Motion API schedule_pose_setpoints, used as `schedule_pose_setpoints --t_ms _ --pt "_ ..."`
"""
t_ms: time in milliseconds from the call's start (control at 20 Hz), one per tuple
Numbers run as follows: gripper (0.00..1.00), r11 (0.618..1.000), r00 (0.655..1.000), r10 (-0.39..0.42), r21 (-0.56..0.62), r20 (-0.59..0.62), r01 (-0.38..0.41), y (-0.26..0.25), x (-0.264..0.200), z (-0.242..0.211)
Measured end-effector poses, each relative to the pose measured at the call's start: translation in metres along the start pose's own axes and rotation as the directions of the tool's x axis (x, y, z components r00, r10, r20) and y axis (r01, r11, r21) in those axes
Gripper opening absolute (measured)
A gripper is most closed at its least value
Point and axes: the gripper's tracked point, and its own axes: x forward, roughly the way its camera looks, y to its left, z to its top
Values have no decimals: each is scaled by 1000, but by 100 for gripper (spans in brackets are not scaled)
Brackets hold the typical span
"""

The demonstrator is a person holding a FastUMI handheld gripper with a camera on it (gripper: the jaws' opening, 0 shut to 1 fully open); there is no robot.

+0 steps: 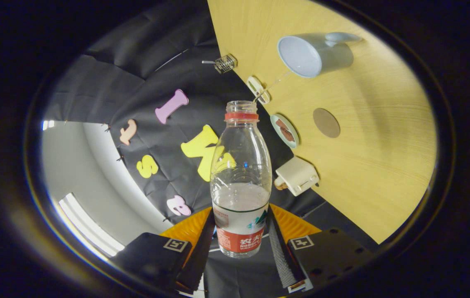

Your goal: Take the bottle from table, then pour the juice into the cup, finally place the bottle on the coaster

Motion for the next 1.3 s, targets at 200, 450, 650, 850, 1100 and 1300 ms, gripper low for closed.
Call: schedule_pose_setpoints --t_ms 200,450,650,850,1100,1300 --pt "74 999 1000 6 38 3 -6 2 0 3" --pt "74 998 1000 21 55 13 -22 7 2 7" --pt "74 1000 1000 -12 -18 -1 12 -5 8 8" --pt "74 985 999 -40 -169 -14 37 -17 3 6" --pt "74 832 993 -105 -551 -47 62 -21 -10 0" --pt "75 550 985 -164 -834 -52 48 -36 -22 -3"
